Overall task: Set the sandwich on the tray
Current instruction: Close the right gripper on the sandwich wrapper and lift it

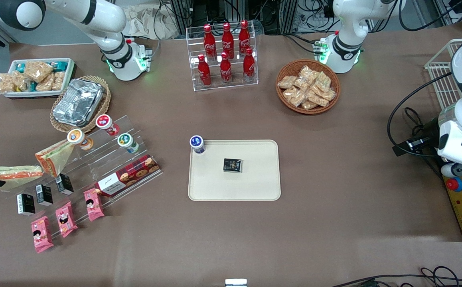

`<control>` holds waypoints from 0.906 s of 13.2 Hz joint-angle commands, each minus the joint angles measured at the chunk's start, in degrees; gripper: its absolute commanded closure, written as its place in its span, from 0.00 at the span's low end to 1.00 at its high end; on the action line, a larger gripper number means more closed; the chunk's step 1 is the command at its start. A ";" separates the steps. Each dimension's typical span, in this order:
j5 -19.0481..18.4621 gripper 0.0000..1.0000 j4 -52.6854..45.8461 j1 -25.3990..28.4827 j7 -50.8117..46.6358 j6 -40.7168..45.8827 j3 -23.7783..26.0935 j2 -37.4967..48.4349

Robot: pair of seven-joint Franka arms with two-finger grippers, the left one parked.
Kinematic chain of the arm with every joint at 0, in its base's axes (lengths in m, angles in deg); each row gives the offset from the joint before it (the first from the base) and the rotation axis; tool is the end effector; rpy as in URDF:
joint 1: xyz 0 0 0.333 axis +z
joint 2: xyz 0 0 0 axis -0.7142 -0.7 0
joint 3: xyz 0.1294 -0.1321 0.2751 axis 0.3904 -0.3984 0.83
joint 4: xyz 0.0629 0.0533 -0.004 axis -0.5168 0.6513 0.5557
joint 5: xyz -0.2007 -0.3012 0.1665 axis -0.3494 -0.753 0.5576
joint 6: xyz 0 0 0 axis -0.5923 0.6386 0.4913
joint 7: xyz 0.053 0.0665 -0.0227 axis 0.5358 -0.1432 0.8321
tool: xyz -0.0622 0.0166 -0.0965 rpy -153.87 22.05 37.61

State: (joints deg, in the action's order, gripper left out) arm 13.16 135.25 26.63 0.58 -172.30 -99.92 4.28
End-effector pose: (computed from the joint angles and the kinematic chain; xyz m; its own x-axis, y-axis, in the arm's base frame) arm 0.6095 -0.3386 0.3819 0.6025 -0.7781 -0.1778 -0.7981 -0.5869 -0.1359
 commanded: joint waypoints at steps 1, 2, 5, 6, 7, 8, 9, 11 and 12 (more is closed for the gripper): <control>1.94 0.10 -0.54 -0.66 -0.04 -0.72 0.05 -0.79; 1.85 0.22 -0.45 -0.66 0.39 -0.81 0.14 -0.88; 1.59 0.59 -0.54 -0.48 1.54 -0.28 0.14 -0.70; 1.24 0.65 -0.71 -0.22 1.98 -0.20 0.31 -0.35; 1.32 0.69 -1.24 -0.22 3.29 0.15 0.40 -0.18; 1.41 0.75 -1.41 -0.13 4.60 0.77 0.40 0.35; 1.33 0.75 -1.42 -0.13 5.31 2.25 0.49 1.05; 1.32 0.75 -2.64 -0.22 8.02 4.11 0.57 2.72; 1.59 0.75 -2.99 -0.22 9.96 4.20 0.49 3.94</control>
State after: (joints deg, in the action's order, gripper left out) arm 13.30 133.22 26.71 7.20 -169.99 -99.47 5.57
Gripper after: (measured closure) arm 0.753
